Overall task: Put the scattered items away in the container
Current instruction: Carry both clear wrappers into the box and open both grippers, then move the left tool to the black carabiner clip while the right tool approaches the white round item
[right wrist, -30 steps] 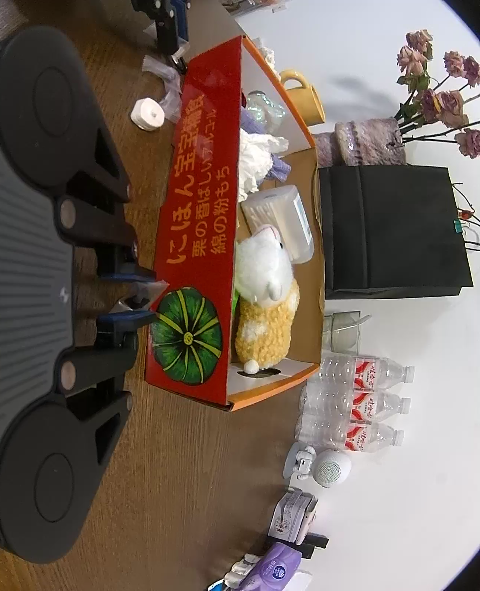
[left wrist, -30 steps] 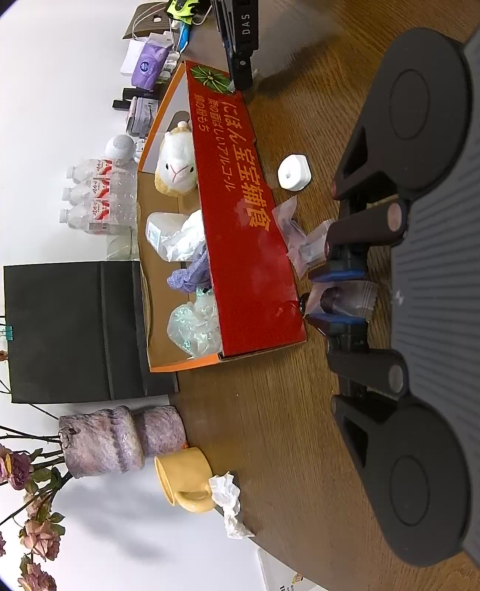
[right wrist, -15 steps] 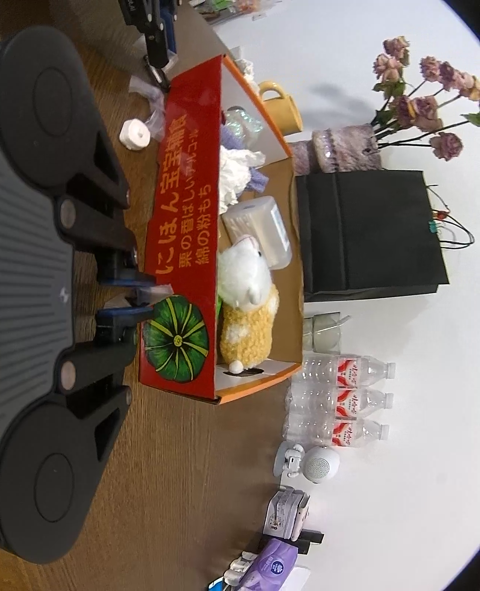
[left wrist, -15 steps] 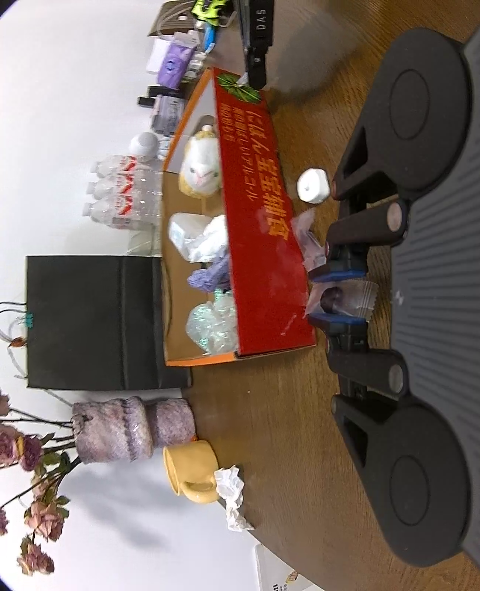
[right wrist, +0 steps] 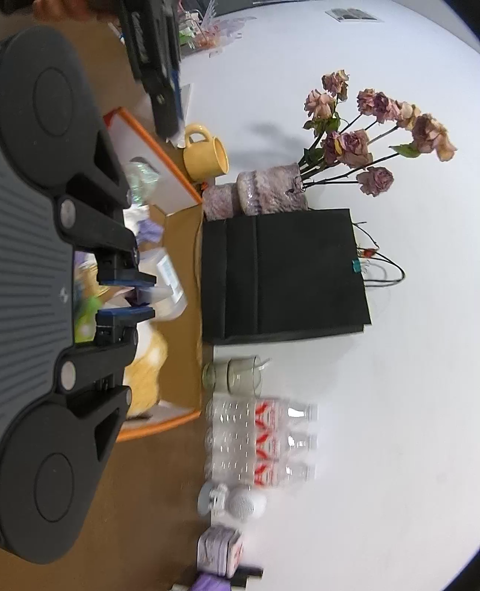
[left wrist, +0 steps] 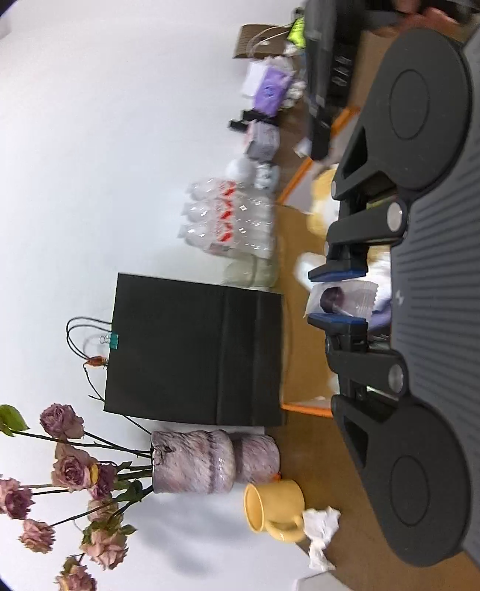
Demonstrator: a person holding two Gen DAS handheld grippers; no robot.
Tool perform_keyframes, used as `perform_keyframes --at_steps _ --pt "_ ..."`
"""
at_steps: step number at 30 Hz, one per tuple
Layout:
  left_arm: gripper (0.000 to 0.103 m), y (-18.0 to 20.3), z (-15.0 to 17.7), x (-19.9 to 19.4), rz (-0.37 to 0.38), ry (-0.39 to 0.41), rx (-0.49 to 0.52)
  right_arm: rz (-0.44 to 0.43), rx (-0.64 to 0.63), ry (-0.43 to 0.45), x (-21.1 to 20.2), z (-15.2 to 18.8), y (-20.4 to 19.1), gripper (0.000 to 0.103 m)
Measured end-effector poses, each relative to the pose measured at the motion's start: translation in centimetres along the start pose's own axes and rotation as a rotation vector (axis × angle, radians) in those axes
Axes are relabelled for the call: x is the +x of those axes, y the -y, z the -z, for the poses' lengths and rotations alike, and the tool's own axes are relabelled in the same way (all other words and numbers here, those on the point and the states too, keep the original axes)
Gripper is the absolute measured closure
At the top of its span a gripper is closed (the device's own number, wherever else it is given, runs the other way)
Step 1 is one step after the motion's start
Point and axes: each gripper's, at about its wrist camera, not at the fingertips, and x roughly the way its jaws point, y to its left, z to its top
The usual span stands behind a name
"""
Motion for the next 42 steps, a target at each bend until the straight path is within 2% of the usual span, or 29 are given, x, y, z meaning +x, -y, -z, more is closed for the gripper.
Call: perform_keyframes --at_steps 3,7,10,16,17,18,19,20,21,22,23,26,32,42 --pt "0.085 -0.3 -0.3 3.2 -0.016 -0.021 -0.056 -0.014 0.016 -0.018 2.7 -0.2 -0.2 0.093" --pt "0.085 -0.6 0.4 6.3 -0.056 -0.078 -0.046 -0.015 0.0 -0.097 5.3 1.0 -0.1 0.093" --pt "0.084 -0.8 1.3 7.2 -0.06 -0.119 -0.04 -0.02 0.011 -0.13 5.9 1.4 0.3 0.093" --pt "0.083 -0.7 1.8 7.5 -0.073 -0.135 -0.026 -0.012 -0.006 -0.133 5.8 1.4 0.1 0.092" --pt "0.079 -0.8 1.9 7.4 -0.085 -0.132 -0.032 -0.005 -0.006 -0.139 5.8 1.3 0.1 0.09" --pt "0.058 -0.9 1.9 7.3 -0.092 -0.129 -0.038 0.001 -0.003 -0.144 5.8 1.2 0.3 0.078" --pt "0.042 -1.1 1.8 7.2 -0.103 -0.128 -0.048 0.006 0.002 -0.15 5.8 1.1 0.4 0.067" --pt "0.015 -1.2 1.7 6.9 -0.121 -0.123 -0.06 0.011 0.005 -0.154 5.7 0.9 0.6 0.038" --pt "0.003 -1.2 1.5 6.7 -0.144 -0.114 -0.066 0.02 0.002 -0.152 5.6 0.8 0.7 0.014" --pt "0.001 -1.3 1.3 6.5 -0.166 -0.101 -0.065 0.024 -0.007 -0.142 5.3 0.6 0.7 0.008" --pt "0.0 -1.3 1.1 6.3 -0.172 -0.094 -0.06 0.029 -0.015 -0.135 5.0 0.4 0.7 0.009" --pt "0.0 -1.4 0.6 5.9 -0.172 -0.096 -0.06 0.051 -0.015 -0.137 4.6 0.0 0.9 0.0" --pt "0.0 -1.1 0.6 6.1 -0.2 -0.119 -0.052 0.084 -0.021 -0.155 4.6 -0.2 0.9 0.0" --pt "0.0 -0.8 0.9 6.2 -0.199 -0.134 -0.039 0.093 -0.037 -0.16 4.6 -0.2 0.6 0.0"
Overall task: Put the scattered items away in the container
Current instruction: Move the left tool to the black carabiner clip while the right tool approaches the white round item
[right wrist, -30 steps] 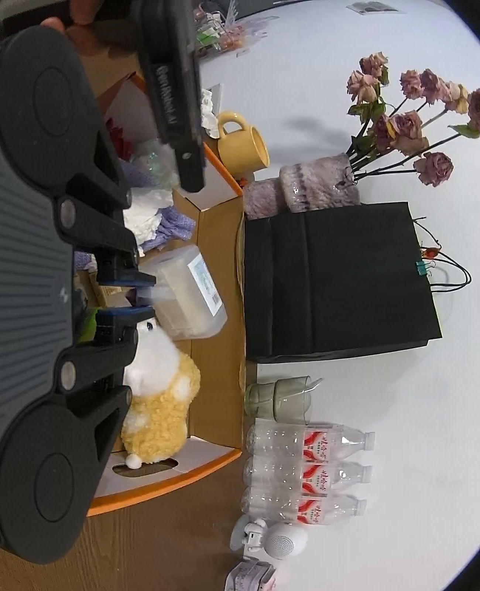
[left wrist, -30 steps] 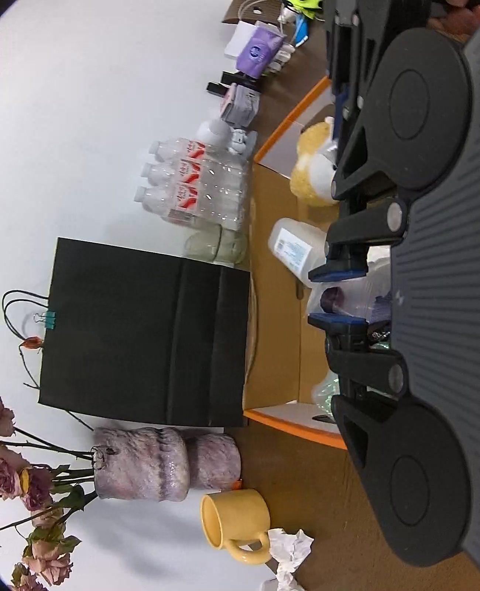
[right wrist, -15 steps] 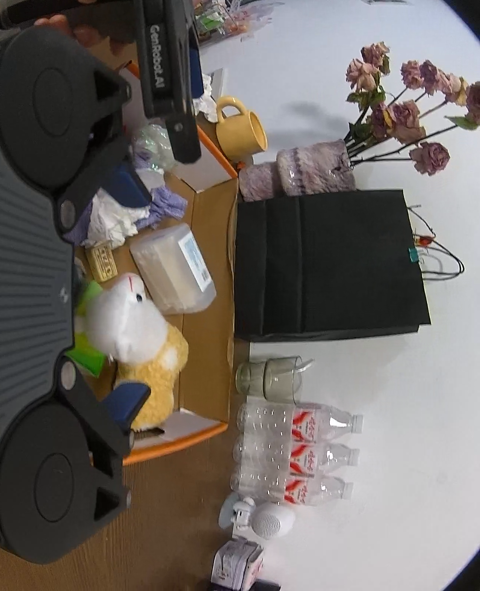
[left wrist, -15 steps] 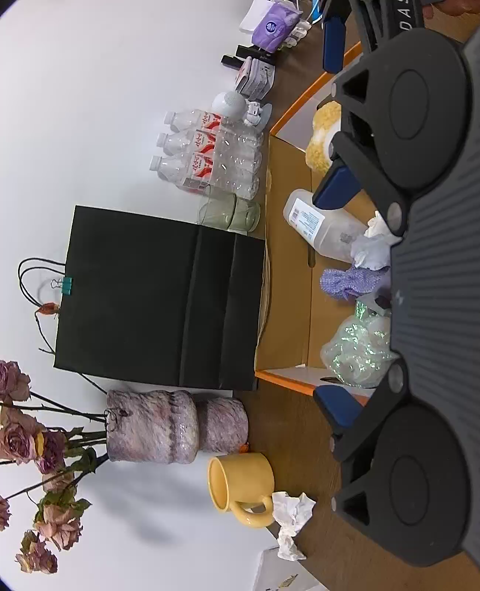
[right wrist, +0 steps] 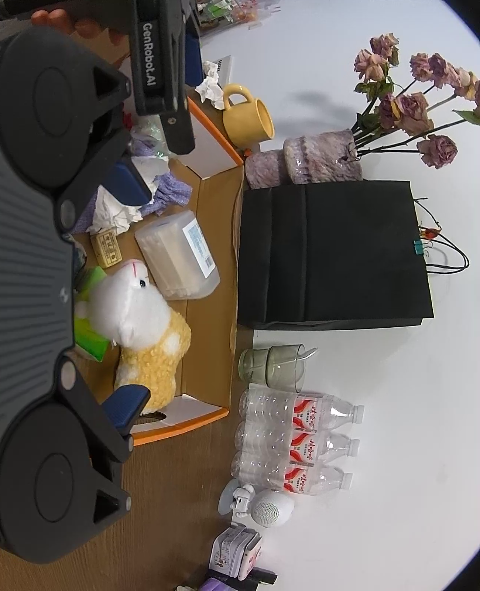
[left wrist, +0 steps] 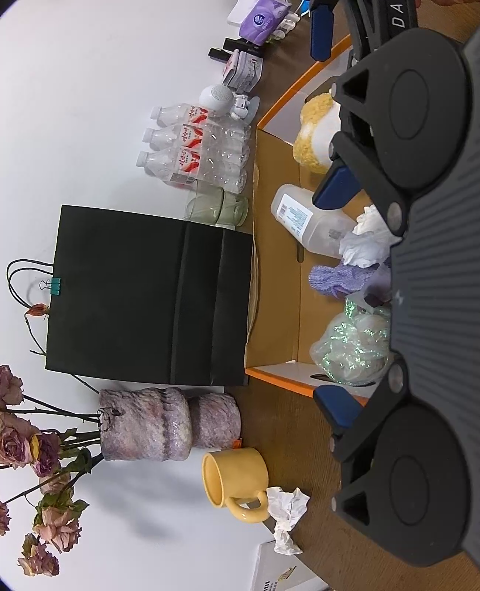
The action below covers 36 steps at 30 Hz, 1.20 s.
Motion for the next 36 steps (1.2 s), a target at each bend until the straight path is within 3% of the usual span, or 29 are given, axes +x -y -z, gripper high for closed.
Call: perform_keyframes --at_steps 21,30,36 --pt "0.0 -0.1 -0.3 -3.0 0.044 0.04 -0.025 0.016 -0.006 0.038 -2.6 0.4 -0.6 0.0" --pt "0.0 -2.0 0.9 -7.4 0.015 0.07 -0.05 0.019 -0.002 0.063 -6.6 3.2 -0.8 0.0" --pt "0.0 -3.5 2.7 -9.7 -0.007 0.047 -0.003 0.029 -0.021 0.047 -8.2 5.8 -1.3 0.0"
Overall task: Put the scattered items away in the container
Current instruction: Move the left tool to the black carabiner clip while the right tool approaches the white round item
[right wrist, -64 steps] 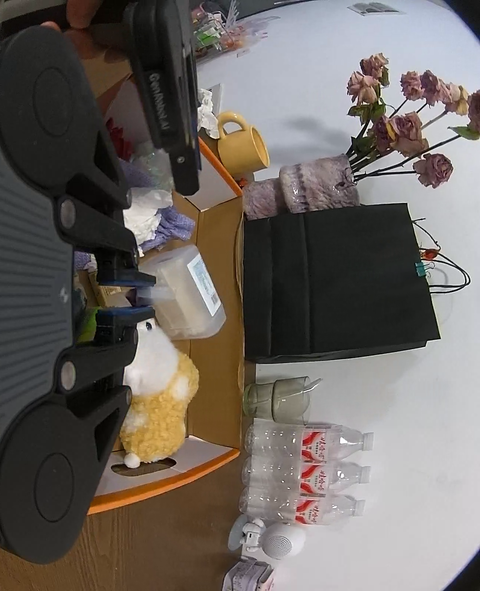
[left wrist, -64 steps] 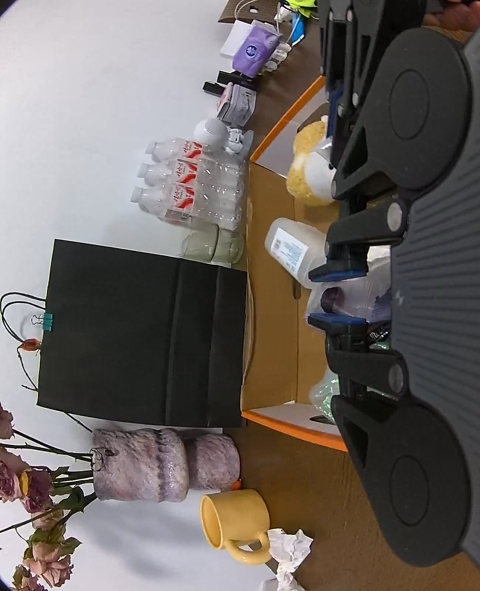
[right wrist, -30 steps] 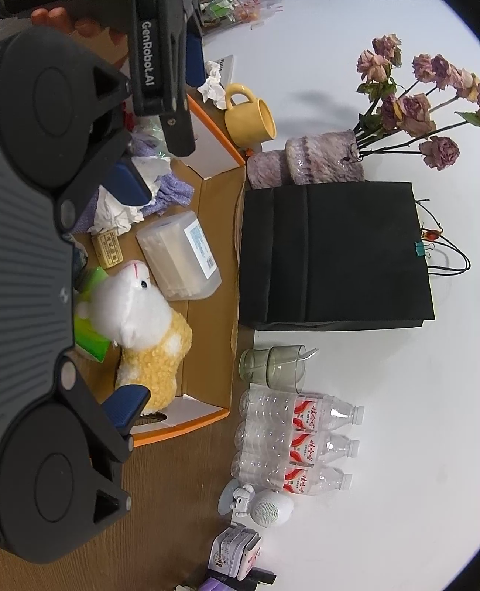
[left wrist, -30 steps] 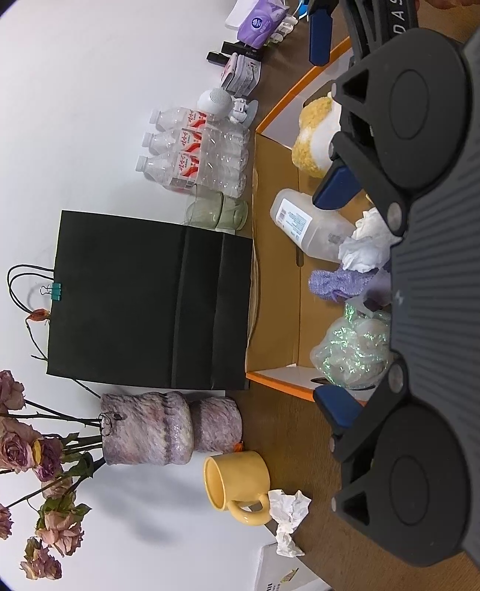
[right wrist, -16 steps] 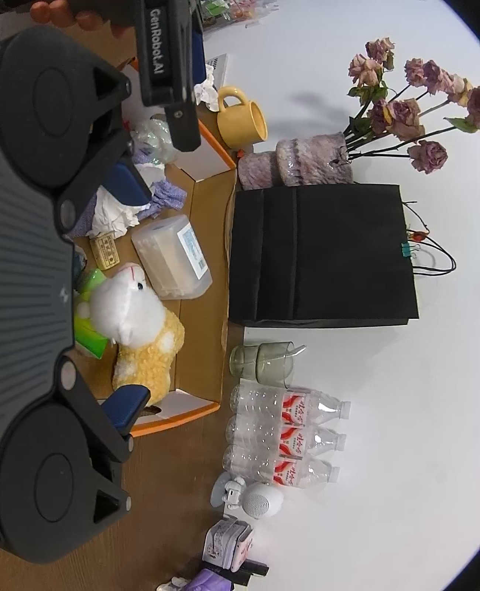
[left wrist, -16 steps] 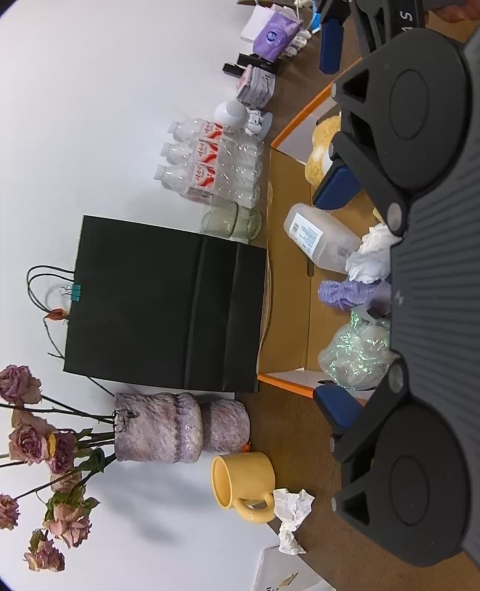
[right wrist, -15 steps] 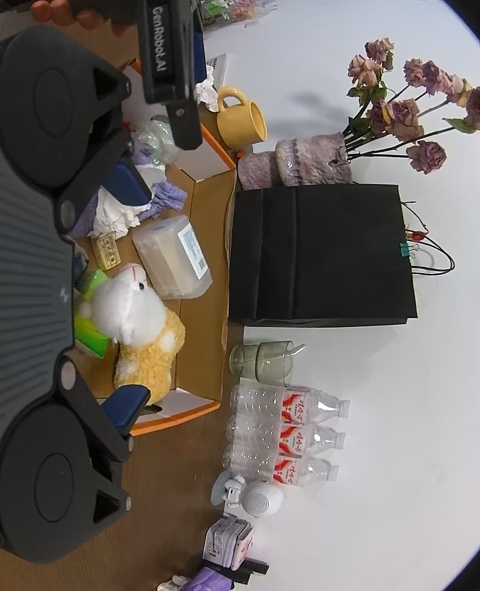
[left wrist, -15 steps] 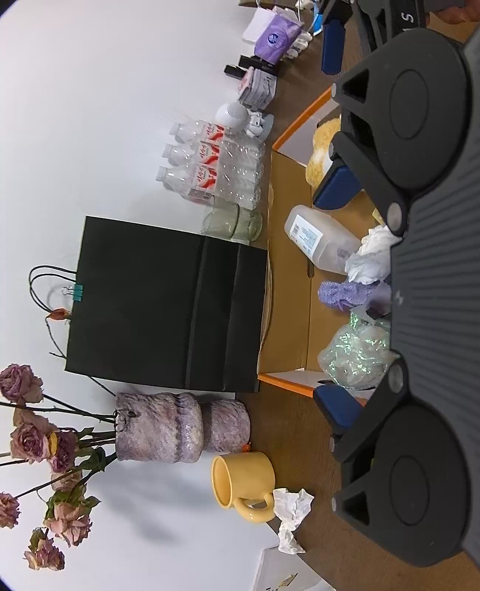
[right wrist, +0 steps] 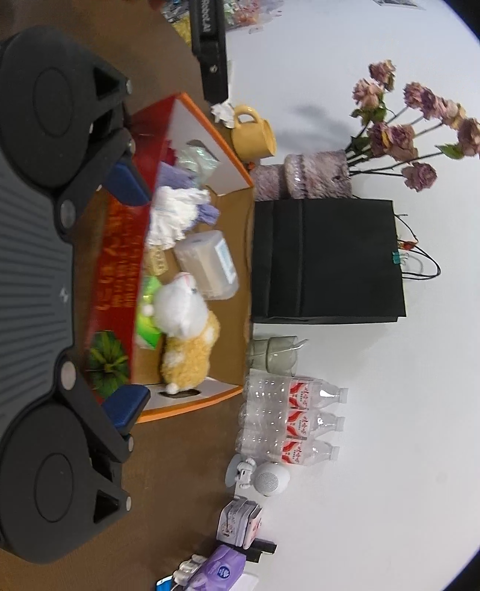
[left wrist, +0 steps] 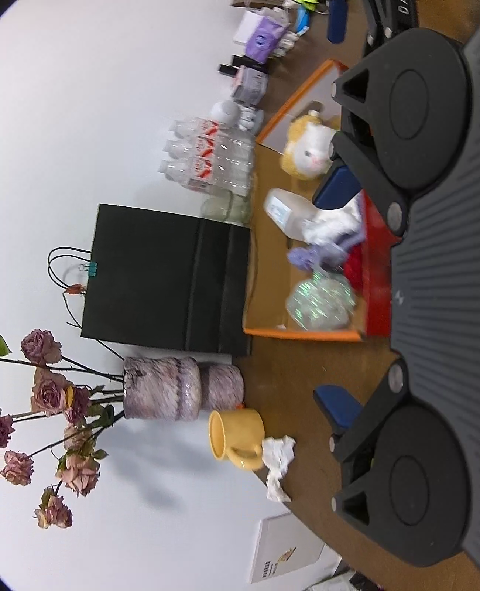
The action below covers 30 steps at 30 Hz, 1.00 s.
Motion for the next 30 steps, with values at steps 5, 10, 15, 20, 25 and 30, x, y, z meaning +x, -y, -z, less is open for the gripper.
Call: perform_keyframes --at_steps 5,10,15,20,25,30 --pt "0.0 -1.6 1.8 -0.4 -0.02 -0.054 0.035 -0.013 -0.028 -0.042 0.2 2.1 -1.1 0.002" --pt "0.0 -2.5 3.8 0.8 -0.026 -0.111 0.071 -0.076 -0.059 -0.077 1.7 3.0 -3.4 0.009" --pt "0.019 -2.5 5.4 2.8 -0.003 -0.161 0.134 -0.115 -0.086 -0.114 4.1 3.1 -6.1 0.029" --pt "0.027 -2.5 6.2 4.6 0.042 -0.201 0.161 -0.123 -0.078 -0.137 5.9 2.9 -7.7 0.034" --pt "0.05 -2.5 6.7 5.4 0.087 -0.214 0.178 -0.119 -0.077 -0.174 7.4 3.2 -8.4 0.045" --pt "0.076 -2.6 6.9 4.8 0.104 -0.203 0.189 -0.145 -0.055 -0.162 6.9 3.4 -8.1 0.078"
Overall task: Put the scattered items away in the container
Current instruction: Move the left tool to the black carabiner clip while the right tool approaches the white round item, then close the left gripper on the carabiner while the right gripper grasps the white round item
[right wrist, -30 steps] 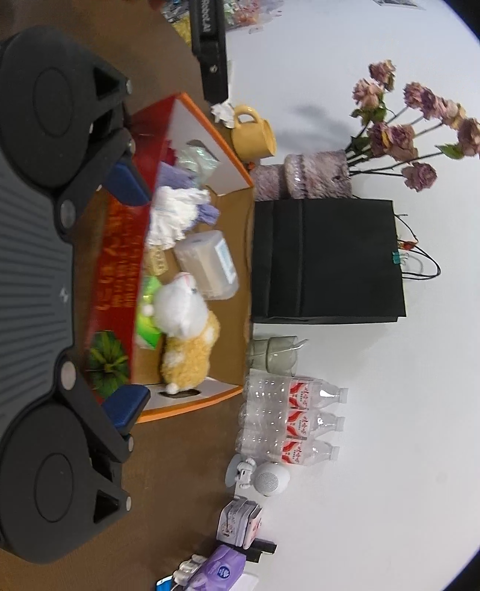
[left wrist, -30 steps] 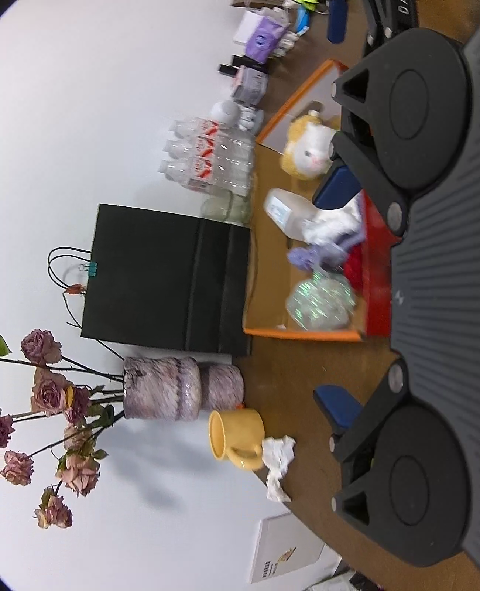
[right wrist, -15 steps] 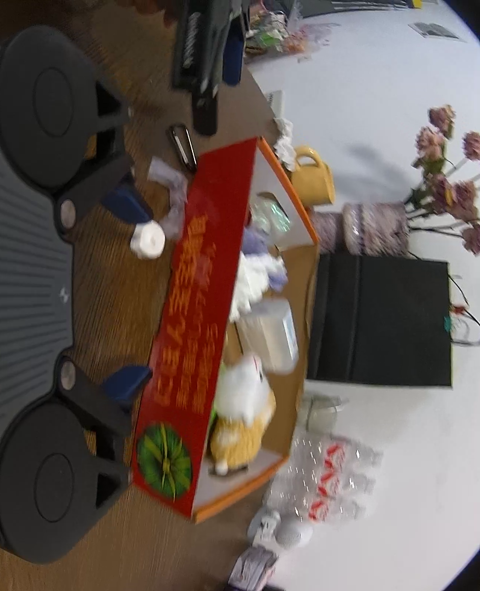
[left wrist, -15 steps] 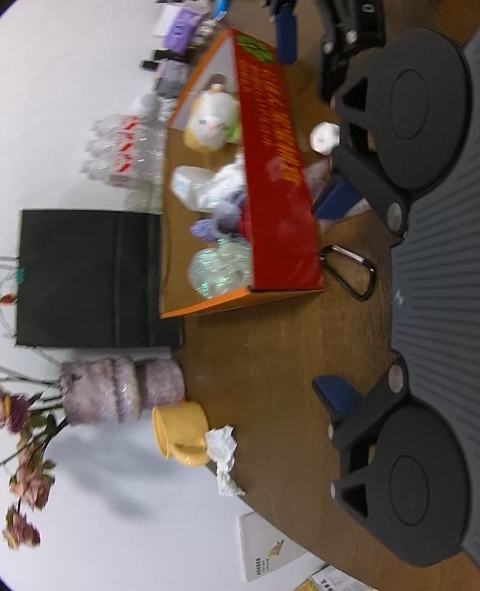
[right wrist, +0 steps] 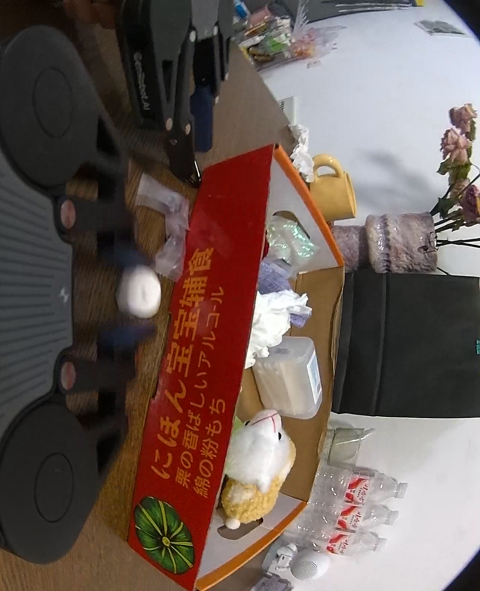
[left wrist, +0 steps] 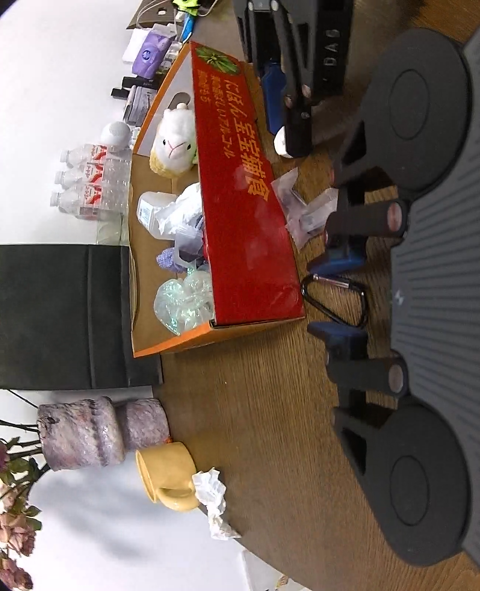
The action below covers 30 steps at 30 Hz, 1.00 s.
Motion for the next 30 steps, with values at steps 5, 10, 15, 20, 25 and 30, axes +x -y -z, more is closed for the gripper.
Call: perform_keyframes --at_steps 5,10,15,20,25,30 --pt "0.08 0.0 0.0 -0.3 0.013 0.009 -0.012 -0.006 0.011 0.007 -0.2 0.1 0.2 0.078" --pt "0.099 0.3 0.1 -0.5 0.018 0.019 -0.007 -0.007 0.017 0.016 -0.4 0.1 0.3 0.078" --pt "0.101 0.4 0.1 -0.9 0.016 0.037 -0.009 -0.004 0.019 0.034 -0.9 0.1 0.4 0.078" --pt "0.101 0.4 0.1 -1.6 0.019 0.061 -0.025 -0.003 0.023 0.046 -1.3 0.2 0.6 0.078" --pt "0.043 -0.4 0.3 -2.4 -0.018 0.062 -0.067 -0.007 0.026 0.054 -1.8 0.4 0.8 0.078" --pt "0.059 -0.6 0.1 -0.8 -0.018 -0.026 -0.058 -0.013 0.032 0.052 -2.1 0.6 0.9 0.078"
